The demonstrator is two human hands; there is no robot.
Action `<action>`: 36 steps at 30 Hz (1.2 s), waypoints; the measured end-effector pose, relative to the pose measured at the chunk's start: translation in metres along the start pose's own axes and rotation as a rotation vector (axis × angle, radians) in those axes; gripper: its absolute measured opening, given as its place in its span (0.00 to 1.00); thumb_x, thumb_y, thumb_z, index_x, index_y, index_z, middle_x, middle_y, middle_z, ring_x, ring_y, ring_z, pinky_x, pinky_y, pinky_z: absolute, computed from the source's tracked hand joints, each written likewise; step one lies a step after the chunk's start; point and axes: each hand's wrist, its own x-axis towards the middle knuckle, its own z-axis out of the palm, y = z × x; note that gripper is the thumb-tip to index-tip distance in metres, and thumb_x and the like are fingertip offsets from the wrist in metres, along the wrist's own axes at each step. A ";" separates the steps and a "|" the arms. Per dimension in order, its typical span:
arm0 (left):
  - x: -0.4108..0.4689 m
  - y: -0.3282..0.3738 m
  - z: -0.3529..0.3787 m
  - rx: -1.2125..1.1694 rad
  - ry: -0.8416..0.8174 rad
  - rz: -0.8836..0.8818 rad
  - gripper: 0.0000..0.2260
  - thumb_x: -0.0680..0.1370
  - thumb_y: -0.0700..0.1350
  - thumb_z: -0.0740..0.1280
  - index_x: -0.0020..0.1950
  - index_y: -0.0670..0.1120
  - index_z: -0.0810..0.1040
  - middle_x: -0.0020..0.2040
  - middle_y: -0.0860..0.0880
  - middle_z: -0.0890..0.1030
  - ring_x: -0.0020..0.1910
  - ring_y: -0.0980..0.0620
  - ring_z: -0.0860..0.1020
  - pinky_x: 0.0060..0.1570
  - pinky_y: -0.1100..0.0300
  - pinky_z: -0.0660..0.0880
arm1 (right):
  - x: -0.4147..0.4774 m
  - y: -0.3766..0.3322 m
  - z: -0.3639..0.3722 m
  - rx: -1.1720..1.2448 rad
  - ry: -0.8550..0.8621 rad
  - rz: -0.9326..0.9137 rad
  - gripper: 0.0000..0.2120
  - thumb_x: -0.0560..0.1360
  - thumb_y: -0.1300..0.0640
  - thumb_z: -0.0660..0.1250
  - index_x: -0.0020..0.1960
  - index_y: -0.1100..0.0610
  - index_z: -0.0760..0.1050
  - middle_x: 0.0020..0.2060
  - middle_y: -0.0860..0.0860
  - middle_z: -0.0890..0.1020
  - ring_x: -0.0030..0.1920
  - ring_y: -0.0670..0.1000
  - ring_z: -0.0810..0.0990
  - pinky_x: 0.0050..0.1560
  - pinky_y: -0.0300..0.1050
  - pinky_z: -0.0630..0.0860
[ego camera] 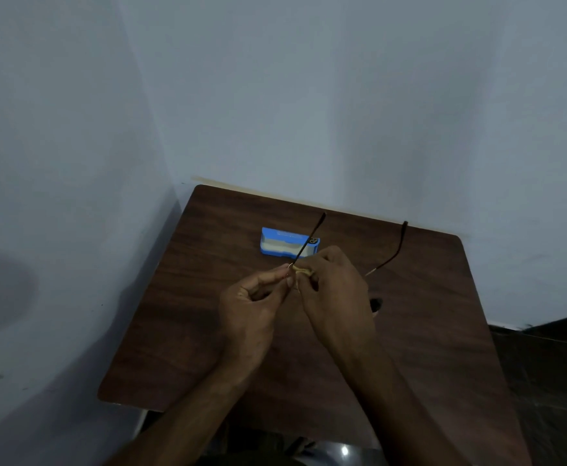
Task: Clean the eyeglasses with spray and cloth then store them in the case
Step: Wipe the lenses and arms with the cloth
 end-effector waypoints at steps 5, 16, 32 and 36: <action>0.000 0.003 -0.006 0.006 0.037 0.049 0.15 0.75 0.33 0.77 0.55 0.50 0.88 0.52 0.54 0.90 0.54 0.54 0.88 0.54 0.60 0.84 | -0.005 -0.003 0.003 0.085 -0.045 -0.004 0.08 0.79 0.54 0.70 0.56 0.45 0.84 0.49 0.43 0.78 0.49 0.42 0.77 0.51 0.41 0.78; 0.002 0.010 -0.005 -0.001 0.020 0.052 0.13 0.75 0.32 0.76 0.57 0.45 0.88 0.53 0.52 0.90 0.55 0.54 0.88 0.56 0.61 0.83 | -0.007 -0.004 0.005 0.109 -0.015 -0.053 0.08 0.81 0.58 0.67 0.56 0.51 0.84 0.51 0.45 0.78 0.52 0.44 0.76 0.51 0.39 0.76; -0.008 0.001 -0.004 0.060 -0.003 0.026 0.12 0.76 0.35 0.77 0.57 0.46 0.88 0.50 0.53 0.90 0.52 0.53 0.89 0.53 0.60 0.84 | -0.014 0.001 0.000 0.120 0.010 0.033 0.04 0.79 0.56 0.70 0.51 0.49 0.83 0.50 0.42 0.76 0.49 0.41 0.78 0.49 0.39 0.78; -0.011 0.004 0.003 0.062 -0.042 0.025 0.10 0.76 0.35 0.77 0.56 0.44 0.88 0.49 0.54 0.90 0.51 0.56 0.89 0.51 0.66 0.82 | -0.015 0.001 0.002 -0.037 0.071 -0.003 0.07 0.82 0.57 0.65 0.54 0.55 0.82 0.57 0.51 0.76 0.47 0.49 0.79 0.50 0.49 0.80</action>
